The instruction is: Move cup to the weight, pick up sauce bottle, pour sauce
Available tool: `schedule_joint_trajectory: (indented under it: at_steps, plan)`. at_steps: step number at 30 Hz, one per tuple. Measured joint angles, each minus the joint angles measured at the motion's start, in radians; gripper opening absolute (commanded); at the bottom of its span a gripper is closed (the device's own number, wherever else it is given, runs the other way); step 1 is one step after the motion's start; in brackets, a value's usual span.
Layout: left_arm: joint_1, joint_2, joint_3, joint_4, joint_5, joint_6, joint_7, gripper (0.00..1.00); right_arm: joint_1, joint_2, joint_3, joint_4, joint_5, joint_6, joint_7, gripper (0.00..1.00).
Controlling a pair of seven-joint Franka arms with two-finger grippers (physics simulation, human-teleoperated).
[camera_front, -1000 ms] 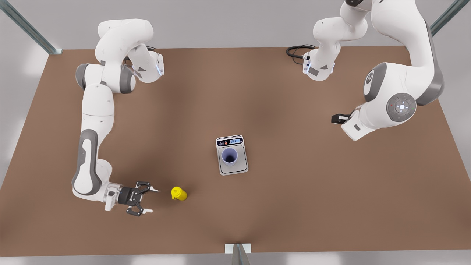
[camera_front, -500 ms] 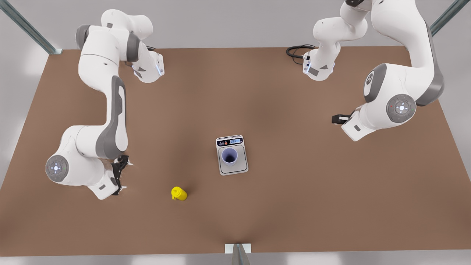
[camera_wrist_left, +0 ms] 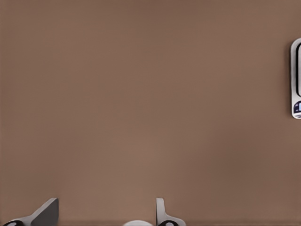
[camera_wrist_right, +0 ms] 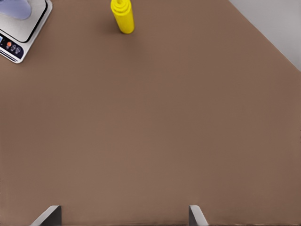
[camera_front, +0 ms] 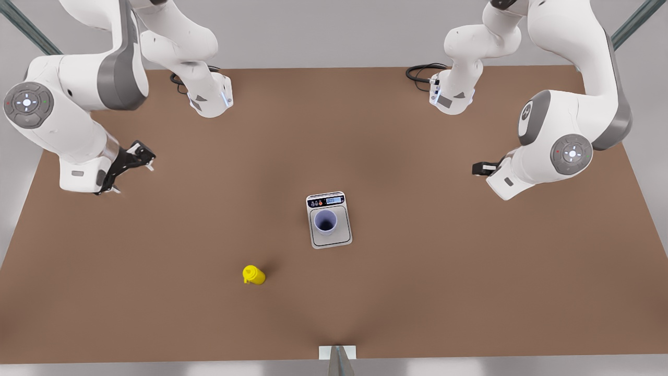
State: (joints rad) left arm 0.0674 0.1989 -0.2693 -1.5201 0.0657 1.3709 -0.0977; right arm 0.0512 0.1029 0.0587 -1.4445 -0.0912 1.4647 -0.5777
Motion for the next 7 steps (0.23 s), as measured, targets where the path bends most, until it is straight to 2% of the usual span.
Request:
schedule_joint_trajectory:
  at_steps: [7]
  plan:
    - [0.0, 0.001, 0.001, 0.0, 0.0, -0.005, 0.0, 1.0, -0.013, -0.01, 0.001, -0.001, -0.012, -0.019, 0.197, 1.0]
